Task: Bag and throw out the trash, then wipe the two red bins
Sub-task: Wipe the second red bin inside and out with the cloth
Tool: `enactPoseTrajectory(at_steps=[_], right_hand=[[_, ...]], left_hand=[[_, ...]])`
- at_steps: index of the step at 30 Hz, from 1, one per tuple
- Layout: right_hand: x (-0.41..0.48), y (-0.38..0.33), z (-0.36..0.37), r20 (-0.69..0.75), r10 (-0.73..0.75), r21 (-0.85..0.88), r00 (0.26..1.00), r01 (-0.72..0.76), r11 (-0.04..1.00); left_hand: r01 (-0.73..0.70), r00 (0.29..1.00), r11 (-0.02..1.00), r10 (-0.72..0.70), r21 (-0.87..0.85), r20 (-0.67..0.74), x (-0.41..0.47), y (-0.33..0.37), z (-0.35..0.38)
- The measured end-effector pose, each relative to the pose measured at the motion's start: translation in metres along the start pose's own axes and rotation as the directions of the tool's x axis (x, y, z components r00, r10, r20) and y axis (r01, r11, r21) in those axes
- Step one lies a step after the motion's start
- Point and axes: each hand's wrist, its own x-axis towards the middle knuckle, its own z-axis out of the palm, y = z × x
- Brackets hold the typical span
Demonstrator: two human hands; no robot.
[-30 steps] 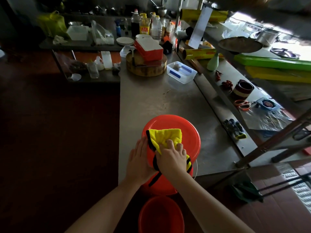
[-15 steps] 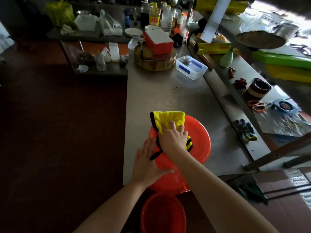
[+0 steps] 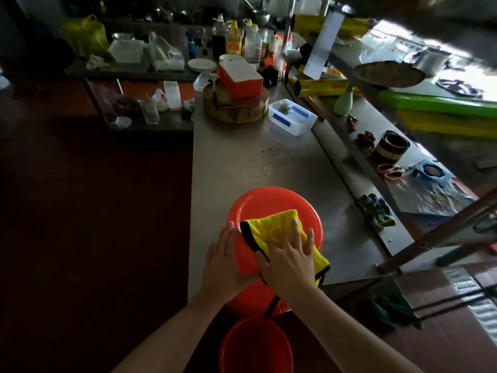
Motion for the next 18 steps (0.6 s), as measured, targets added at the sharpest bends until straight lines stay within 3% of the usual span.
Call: enactPoseTrajectory(at_steps=[5,11,18], right_hand=[[0.021,-0.001,0.006,0.079,-0.184,0.091,0.980,0.177,0.980],[0.053,-0.009,0.012,0.155,-0.080,0.093,0.985,0.066,0.993],[0.126,-0.006,0.007,0.146,0.021,0.103,0.989,-0.037,0.994]], left_hand=[[0.000,0.999,0.999,-0.002,0.039,0.043,0.003,0.001,-0.005],[0.014,0.998,0.998,-0.018,0.068,0.068,0.003,0.001,-0.002],[0.025,0.995,1.000,-0.026,0.011,0.092,0.005,0.001,-0.006]])
